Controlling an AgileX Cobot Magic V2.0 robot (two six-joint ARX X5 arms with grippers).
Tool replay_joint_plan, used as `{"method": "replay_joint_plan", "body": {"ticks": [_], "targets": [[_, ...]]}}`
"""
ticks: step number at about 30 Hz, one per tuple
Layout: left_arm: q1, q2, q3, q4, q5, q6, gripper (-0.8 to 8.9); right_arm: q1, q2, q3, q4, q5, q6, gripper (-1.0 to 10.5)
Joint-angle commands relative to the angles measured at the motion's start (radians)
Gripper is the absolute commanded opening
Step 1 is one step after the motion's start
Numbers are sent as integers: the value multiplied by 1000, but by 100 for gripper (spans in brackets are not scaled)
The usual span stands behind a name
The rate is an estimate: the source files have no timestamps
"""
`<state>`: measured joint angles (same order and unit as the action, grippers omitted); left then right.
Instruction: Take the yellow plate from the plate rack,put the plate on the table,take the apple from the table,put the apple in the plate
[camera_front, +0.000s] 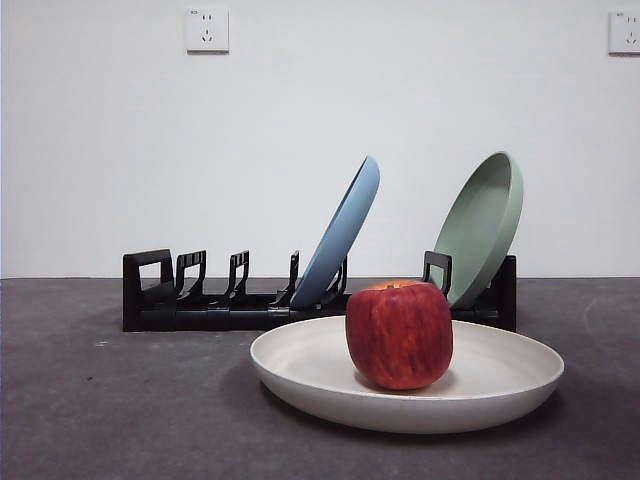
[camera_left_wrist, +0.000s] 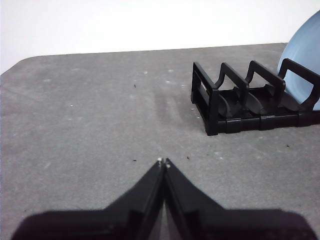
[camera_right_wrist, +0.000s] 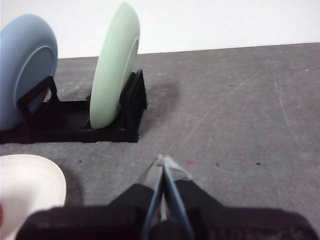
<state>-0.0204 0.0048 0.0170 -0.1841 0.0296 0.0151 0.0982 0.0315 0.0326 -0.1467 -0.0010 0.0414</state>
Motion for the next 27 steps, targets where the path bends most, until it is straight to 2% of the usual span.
{"method": "replay_joint_plan", "body": {"ticks": [1, 10, 13, 27], "targets": [[3, -3, -13, 3, -2, 5, -1, 2, -16, -26, 10, -2, 23, 2], [3, -3, -13, 3, -1, 5, -1, 2, -31, -27, -22, -2, 42, 2], [3, -3, -13, 3, -2, 5, -1, 2, -29, -26, -30, -1, 74, 2], [3, -3, -13, 3, -1, 5, -1, 2, -29, -26, -29, 7, 73, 2]]}}
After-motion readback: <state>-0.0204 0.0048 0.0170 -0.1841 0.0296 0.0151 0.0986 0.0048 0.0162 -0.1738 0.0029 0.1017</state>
